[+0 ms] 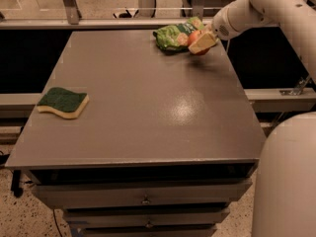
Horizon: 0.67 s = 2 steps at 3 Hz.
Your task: Move apple near green rice chip bag
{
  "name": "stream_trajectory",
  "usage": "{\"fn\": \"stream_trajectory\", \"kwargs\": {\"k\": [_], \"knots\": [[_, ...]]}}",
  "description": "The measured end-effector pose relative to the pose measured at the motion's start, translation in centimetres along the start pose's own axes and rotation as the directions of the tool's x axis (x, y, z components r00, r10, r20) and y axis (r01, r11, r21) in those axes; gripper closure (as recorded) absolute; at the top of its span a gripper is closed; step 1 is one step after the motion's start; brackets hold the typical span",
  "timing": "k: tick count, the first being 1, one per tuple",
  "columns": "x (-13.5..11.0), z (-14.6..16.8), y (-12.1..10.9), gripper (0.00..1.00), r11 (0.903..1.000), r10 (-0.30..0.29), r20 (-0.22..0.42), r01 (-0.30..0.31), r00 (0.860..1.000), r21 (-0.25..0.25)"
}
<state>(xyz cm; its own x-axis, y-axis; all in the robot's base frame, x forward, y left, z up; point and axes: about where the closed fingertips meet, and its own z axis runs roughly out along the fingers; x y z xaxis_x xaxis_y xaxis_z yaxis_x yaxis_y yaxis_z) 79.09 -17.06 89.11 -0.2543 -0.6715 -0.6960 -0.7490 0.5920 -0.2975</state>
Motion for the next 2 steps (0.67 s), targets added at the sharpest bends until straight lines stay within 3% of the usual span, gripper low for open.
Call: {"fn": "stream_trajectory", "kwargs": {"k": [2], "knots": [[1.46, 1.30, -0.31, 0.38, 0.9995, 0.027, -0.049, -0.027, 0.998, -0.017]]}}
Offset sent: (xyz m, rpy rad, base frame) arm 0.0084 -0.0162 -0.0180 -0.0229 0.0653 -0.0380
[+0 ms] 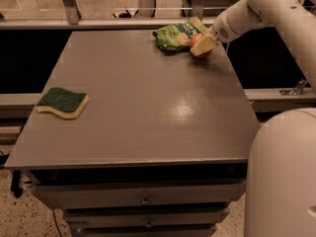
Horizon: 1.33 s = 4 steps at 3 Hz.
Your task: Move apple near green rice chip bag
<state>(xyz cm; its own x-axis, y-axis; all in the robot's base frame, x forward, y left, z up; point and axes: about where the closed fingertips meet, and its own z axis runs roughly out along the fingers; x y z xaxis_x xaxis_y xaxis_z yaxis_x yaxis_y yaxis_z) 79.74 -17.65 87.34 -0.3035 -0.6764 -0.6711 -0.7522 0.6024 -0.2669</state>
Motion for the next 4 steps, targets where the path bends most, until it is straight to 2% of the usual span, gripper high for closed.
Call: {"fn": "stream_trajectory", "kwargs": {"k": [1, 2, 3, 4], "knots": [[0.3, 0.3, 0.0, 0.14, 1.0000, 0.004, -0.007, -0.004, 1.000, -0.005], [0.4, 0.4, 0.1, 0.00, 0.9999, 0.005, -0.009, -0.005, 1.000, -0.011], [0.4, 0.3, 0.2, 0.00, 0.9999, 0.005, -0.008, -0.005, 1.000, -0.012], [0.6, -1.7, 0.2, 0.00, 0.9997, 0.020, 0.038, -0.019, 0.999, -0.014]]}}
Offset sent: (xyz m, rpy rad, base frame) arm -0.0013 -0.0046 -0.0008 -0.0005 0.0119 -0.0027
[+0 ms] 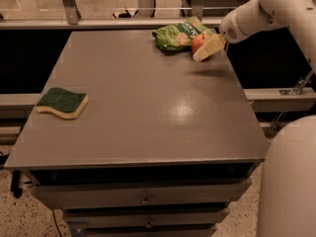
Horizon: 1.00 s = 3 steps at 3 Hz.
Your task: Move apple near green rice chip bag
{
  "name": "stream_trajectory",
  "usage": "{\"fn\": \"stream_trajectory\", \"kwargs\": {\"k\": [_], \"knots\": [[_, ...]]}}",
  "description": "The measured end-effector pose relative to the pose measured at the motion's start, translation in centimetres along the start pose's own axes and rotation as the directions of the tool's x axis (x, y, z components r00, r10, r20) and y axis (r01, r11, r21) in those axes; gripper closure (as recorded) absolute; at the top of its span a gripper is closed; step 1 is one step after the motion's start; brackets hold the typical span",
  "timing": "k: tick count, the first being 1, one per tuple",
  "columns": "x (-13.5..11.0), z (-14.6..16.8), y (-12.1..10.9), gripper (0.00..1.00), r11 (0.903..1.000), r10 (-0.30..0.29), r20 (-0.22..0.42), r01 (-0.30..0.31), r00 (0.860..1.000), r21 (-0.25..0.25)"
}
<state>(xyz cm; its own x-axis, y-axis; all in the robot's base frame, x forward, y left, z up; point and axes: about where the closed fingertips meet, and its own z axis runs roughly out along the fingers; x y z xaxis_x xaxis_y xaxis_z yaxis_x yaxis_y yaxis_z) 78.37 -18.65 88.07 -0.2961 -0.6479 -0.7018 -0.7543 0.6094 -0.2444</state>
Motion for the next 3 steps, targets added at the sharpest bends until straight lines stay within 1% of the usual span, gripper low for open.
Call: {"fn": "stream_trajectory", "kwargs": {"k": [1, 2, 3], "knots": [[0.7, -3.5, 0.9, 0.00, 0.9994, 0.020, 0.116, -0.016, 0.993, -0.030], [2.1, -8.3, 2.9, 0.00, 0.9959, 0.048, 0.301, -0.022, 0.952, -0.087], [4.0, -12.4, 2.0, 0.00, 0.9967, 0.074, 0.360, -0.056, 0.930, -0.059]]}}
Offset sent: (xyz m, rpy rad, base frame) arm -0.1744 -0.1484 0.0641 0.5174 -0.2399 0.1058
